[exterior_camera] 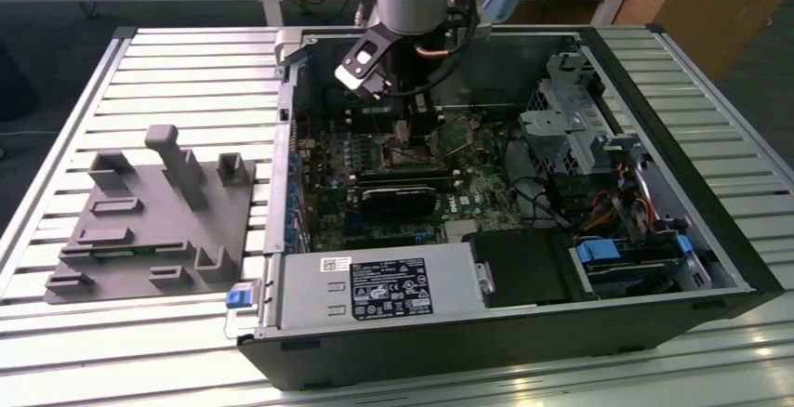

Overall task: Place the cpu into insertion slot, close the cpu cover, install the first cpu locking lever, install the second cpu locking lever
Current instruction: 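Place the cpu into insertion slot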

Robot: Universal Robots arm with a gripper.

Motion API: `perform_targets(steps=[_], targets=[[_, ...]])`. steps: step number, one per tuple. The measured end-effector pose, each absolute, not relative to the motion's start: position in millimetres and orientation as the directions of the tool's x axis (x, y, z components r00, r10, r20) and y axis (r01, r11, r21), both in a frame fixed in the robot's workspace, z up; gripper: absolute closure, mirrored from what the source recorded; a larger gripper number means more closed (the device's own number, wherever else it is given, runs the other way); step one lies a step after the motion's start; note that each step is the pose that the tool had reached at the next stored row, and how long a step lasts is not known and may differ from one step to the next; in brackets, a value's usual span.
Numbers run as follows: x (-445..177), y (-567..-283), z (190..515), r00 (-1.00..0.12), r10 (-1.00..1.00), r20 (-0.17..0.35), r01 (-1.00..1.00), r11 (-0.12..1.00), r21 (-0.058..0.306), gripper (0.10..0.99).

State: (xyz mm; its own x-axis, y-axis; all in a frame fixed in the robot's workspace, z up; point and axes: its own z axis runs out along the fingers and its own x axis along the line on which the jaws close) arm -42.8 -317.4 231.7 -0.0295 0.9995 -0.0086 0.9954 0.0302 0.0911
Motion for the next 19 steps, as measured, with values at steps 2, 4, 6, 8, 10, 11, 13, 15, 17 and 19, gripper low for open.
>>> perform_targets(steps=[2,4,6,8,10,11,13,15,17,19], targets=[[-43.2,-316.0,228.5,-0.029,0.999,-0.014,0.995,0.030,0.091,0.549],[-43.3,-315.7,226.0,-0.022,1.000,-0.014,0.996,0.023,0.091,0.549],[-43.5,-315.4,223.8,-0.004,1.000,-0.014,0.996,0.005,0.091,0.549],[-43.7,-315.3,221.5,0.006,1.000,-0.014,0.996,-0.004,0.091,0.549],[-44.3,-315.3,218.5,0.006,1.000,-0.014,0.996,-0.004,0.091,0.549],[-44.4,-315.3,217.1,0.005,1.000,-0.014,0.996,-0.004,0.092,0.549],[-44.8,-315.3,214.4,0.004,1.000,-0.014,0.996,-0.003,0.091,0.549],[-45.0,-315.3,212.2,0.004,1.000,-0.014,0.996,-0.003,0.091,0.549],[-45.2,-315.3,210.1,0.004,1.000,-0.014,0.996,-0.003,0.091,0.549],[-45.6,-315.3,208.3,0.004,1.000,-0.014,0.996,-0.003,0.091,0.549]])
